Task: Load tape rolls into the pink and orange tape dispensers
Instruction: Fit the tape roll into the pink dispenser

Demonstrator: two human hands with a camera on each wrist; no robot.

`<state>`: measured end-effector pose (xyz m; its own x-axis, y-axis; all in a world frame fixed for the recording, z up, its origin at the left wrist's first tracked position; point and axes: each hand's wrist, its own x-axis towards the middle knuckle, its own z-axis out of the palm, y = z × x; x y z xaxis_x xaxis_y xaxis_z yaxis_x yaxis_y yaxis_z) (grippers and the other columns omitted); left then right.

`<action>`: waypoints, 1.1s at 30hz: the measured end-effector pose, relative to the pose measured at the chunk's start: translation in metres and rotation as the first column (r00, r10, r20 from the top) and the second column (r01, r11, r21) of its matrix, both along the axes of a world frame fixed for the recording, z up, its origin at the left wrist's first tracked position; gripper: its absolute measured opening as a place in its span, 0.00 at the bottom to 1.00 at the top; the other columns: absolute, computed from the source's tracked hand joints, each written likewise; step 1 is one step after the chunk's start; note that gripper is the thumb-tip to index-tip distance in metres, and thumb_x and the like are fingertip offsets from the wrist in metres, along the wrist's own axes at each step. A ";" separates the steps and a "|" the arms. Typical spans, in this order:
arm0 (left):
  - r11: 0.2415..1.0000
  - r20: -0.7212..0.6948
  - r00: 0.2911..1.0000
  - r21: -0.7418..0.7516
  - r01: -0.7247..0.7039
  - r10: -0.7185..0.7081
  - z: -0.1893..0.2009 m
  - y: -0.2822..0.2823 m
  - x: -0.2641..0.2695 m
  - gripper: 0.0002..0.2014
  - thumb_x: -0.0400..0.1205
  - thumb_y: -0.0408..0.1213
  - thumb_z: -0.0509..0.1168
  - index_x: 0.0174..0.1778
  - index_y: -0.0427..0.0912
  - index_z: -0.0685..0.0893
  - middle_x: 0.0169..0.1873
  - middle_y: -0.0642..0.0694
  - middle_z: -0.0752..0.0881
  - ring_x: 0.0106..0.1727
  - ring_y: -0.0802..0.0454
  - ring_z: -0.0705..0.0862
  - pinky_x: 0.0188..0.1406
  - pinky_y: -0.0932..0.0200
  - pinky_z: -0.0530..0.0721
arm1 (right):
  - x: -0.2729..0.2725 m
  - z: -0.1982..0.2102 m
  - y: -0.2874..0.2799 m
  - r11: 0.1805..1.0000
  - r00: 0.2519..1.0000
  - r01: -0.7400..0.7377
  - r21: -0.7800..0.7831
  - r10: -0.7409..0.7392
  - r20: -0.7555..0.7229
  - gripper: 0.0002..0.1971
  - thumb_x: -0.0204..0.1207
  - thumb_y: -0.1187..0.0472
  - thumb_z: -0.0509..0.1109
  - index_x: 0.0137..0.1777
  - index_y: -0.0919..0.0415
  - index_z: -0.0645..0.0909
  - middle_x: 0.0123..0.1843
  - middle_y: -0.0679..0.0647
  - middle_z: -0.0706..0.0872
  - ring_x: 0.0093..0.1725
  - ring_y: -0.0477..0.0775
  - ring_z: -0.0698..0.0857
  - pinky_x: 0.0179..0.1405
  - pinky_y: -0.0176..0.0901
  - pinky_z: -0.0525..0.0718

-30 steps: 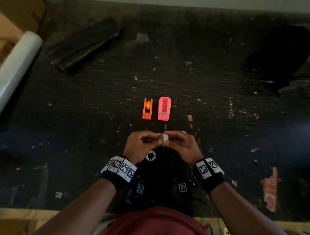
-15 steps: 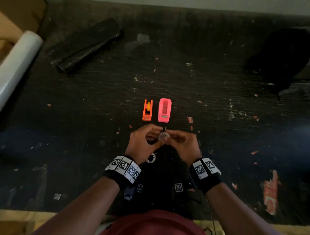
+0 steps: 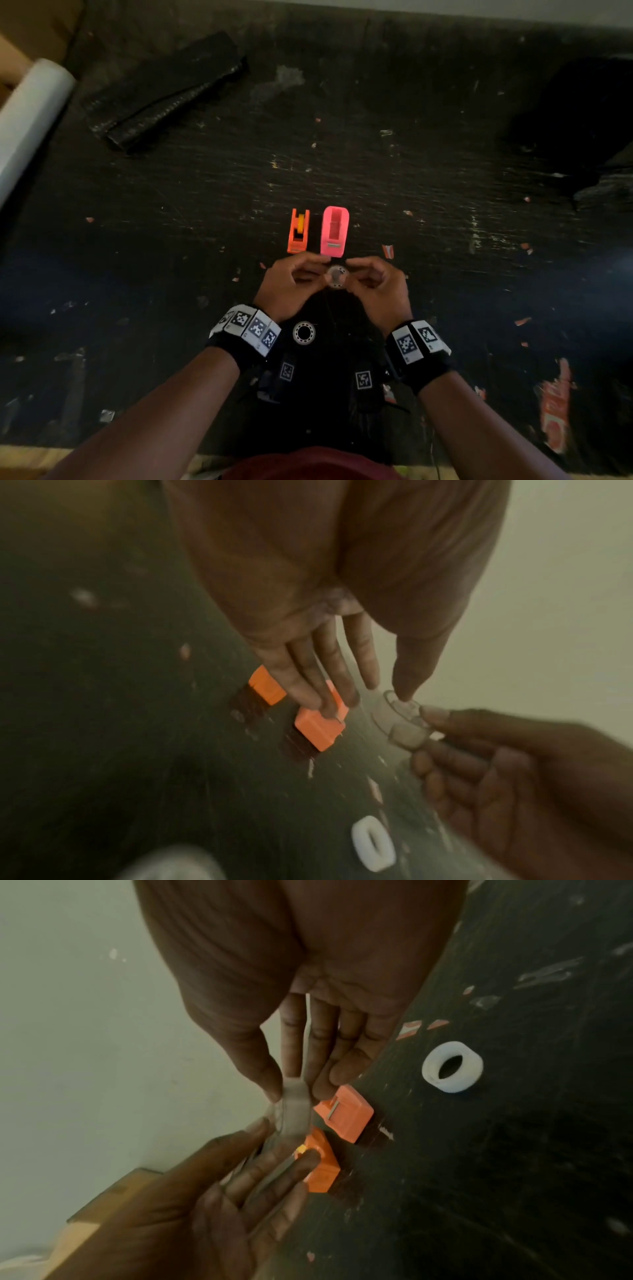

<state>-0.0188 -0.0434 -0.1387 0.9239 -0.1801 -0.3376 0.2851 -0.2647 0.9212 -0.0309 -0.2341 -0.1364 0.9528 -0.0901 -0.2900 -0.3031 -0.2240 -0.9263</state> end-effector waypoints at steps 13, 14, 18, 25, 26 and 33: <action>0.478 0.034 0.824 0.828 0.294 -0.566 -0.012 -0.008 0.108 0.57 0.64 0.60 0.81 0.87 0.52 0.61 0.86 0.50 0.64 0.86 0.40 0.60 0.80 0.34 0.66 | 0.111 -0.013 0.018 0.862 0.997 -0.043 -0.504 0.071 0.036 0.07 0.73 0.49 0.75 0.44 0.48 0.81 0.40 0.48 0.90 0.42 0.54 0.90 0.45 0.55 0.92; 0.476 0.017 0.821 0.821 0.314 -0.571 -0.015 -0.009 0.111 0.57 0.64 0.62 0.79 0.87 0.52 0.61 0.86 0.50 0.64 0.87 0.40 0.59 0.80 0.34 0.66 | 0.115 -0.013 0.020 0.850 0.996 -0.071 -0.522 0.090 0.013 0.06 0.74 0.49 0.75 0.45 0.48 0.81 0.41 0.49 0.91 0.43 0.54 0.91 0.45 0.53 0.91; 0.496 0.066 0.806 0.816 0.296 -0.589 -0.026 -0.005 0.118 0.56 0.62 0.75 0.68 0.85 0.51 0.66 0.85 0.52 0.70 0.87 0.42 0.61 0.82 0.34 0.62 | 0.120 -0.019 0.025 0.809 0.992 -0.104 -0.579 0.123 -0.006 0.04 0.77 0.53 0.73 0.46 0.51 0.82 0.43 0.52 0.91 0.43 0.55 0.89 0.43 0.49 0.88; 0.527 0.152 0.784 0.813 0.248 -0.602 -0.032 -0.004 0.121 0.52 0.64 0.72 0.74 0.82 0.50 0.71 0.79 0.51 0.77 0.86 0.44 0.65 0.82 0.41 0.60 | 0.127 -0.025 0.028 0.751 0.977 -0.174 -0.637 0.210 -0.019 0.04 0.79 0.56 0.72 0.44 0.55 0.85 0.46 0.53 0.90 0.45 0.53 0.87 0.45 0.47 0.85; 0.528 0.151 0.785 0.812 0.248 -0.601 -0.032 -0.004 0.121 0.52 0.64 0.72 0.74 0.81 0.50 0.71 0.79 0.50 0.77 0.86 0.44 0.65 0.82 0.41 0.60 | 0.128 -0.026 0.028 0.743 0.974 -0.183 -0.644 0.224 -0.018 0.05 0.79 0.55 0.72 0.45 0.56 0.86 0.47 0.53 0.90 0.45 0.54 0.88 0.47 0.50 0.87; 0.543 0.149 0.795 0.801 0.253 -0.589 -0.030 -0.004 0.120 0.49 0.63 0.67 0.78 0.78 0.49 0.72 0.77 0.49 0.79 0.85 0.43 0.66 0.81 0.39 0.63 | 0.121 -0.026 0.015 0.575 0.884 -0.397 -0.715 0.450 -0.129 0.17 0.73 0.48 0.76 0.61 0.49 0.83 0.59 0.54 0.83 0.55 0.57 0.87 0.51 0.54 0.86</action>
<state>0.1011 -0.0476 -0.1684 0.8750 -0.4396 -0.2026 -0.3490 -0.8630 0.3653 0.0904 -0.2195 -0.1622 0.9495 0.1790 -0.2578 0.0508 -0.8982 -0.4366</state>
